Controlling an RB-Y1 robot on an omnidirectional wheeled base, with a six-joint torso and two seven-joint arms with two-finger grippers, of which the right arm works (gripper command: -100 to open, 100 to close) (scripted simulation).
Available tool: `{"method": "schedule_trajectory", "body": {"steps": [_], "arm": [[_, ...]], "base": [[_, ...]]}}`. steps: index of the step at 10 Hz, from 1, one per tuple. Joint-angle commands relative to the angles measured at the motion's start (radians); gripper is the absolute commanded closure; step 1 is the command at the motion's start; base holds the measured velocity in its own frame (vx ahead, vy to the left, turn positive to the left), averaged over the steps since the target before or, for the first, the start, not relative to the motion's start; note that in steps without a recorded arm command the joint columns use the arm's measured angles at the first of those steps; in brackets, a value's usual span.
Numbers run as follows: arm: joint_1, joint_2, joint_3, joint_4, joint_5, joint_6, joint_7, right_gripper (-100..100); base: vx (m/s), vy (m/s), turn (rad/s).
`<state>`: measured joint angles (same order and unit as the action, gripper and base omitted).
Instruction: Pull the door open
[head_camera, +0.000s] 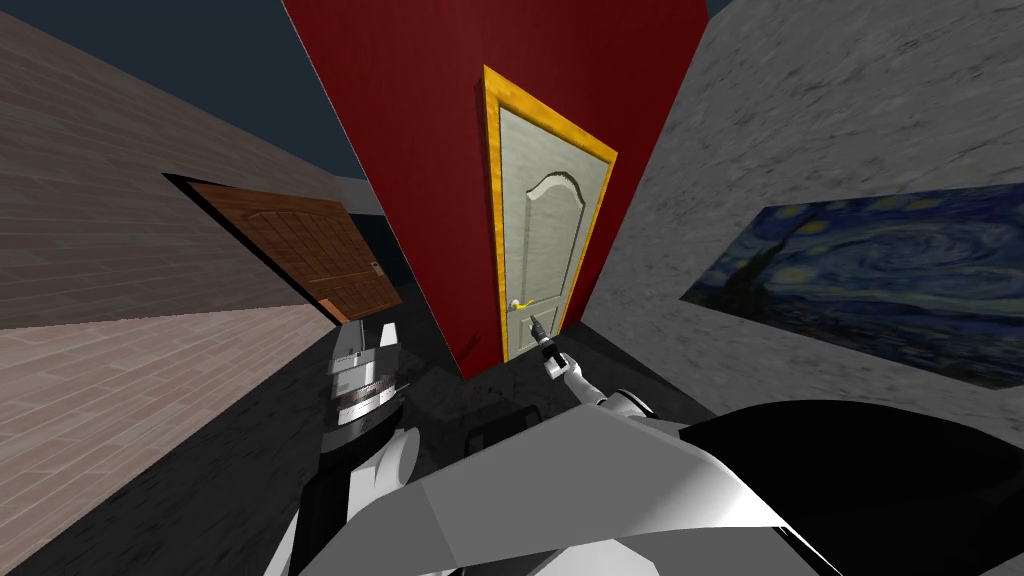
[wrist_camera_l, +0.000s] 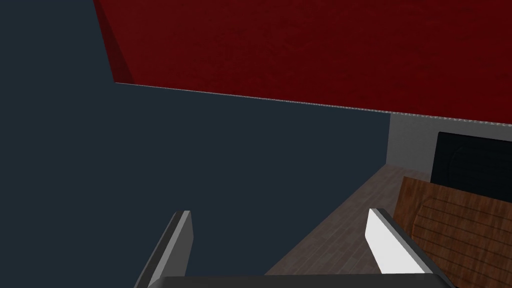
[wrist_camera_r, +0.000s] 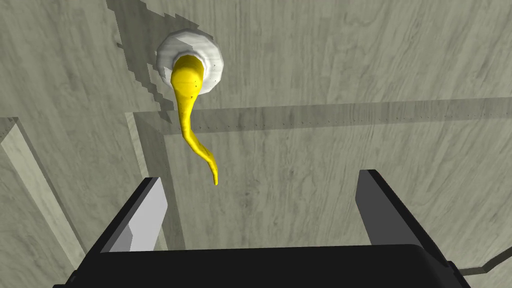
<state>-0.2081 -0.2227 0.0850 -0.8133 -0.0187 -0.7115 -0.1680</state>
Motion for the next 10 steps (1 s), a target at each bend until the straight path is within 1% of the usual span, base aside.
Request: {"method": "schedule_trajectory", "body": {"steps": [1,3,4,7,8,10], "arm": [[-0.013,-0.002,0.002,0.041,0.001,-0.012,-0.002,-100],[-0.045,-0.01,0.008,0.109,0.006,-0.026,-0.009,-100],[-0.045,-0.01,0.008,0.112,0.006,-0.026,-0.009,-100],[-0.087,-0.021,0.017,0.204,0.012,-0.043,-0.019,-100],[-0.087,-0.021,0.017,0.204,0.012,-0.043,-0.019,-100],[-0.109,-0.027,0.022,0.254,0.015,-0.053,-0.024,-100]], "base": [[0.042,-0.036,0.024],[0.052,-0.049,0.052],[0.054,-0.044,0.024],[0.058,-0.044,0.048],[0.039,-0.035,0.016],[0.041,-0.037,0.033]]}}
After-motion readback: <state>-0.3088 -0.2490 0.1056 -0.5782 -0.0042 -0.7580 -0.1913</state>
